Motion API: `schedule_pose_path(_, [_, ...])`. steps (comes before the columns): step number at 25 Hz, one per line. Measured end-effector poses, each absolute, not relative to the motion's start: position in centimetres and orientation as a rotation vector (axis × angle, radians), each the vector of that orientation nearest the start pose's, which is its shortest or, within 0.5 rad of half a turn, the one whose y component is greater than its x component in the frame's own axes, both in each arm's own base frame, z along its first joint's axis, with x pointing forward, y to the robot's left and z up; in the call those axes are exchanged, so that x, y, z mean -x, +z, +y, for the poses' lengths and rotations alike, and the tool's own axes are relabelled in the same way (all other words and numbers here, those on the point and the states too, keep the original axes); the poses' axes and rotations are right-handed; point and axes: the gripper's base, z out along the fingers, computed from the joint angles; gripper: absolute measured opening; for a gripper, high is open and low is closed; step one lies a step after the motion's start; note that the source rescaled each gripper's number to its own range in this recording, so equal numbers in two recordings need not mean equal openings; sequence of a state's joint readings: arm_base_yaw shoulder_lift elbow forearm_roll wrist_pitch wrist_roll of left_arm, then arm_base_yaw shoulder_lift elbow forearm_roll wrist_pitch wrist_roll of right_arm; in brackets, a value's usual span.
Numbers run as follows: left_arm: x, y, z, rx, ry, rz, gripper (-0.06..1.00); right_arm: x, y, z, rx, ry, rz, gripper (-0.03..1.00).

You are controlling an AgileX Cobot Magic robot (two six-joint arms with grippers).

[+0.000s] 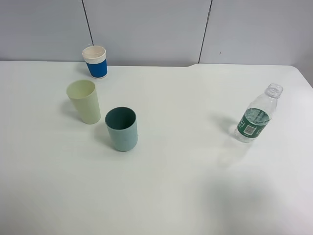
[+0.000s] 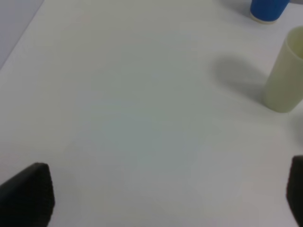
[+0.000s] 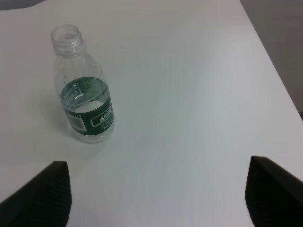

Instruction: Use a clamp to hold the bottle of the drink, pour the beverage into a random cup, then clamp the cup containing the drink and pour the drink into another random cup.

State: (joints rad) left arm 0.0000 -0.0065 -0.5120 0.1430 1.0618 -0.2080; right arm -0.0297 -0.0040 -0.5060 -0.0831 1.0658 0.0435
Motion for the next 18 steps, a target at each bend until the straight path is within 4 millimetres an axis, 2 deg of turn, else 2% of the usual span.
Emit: schedule_pose_path(18, [0.78,28.11,1.13,0.218,0.039,2.007,1.0,0.68,27.87,-0.64,-0.079,-0.091,2.036,0.44])
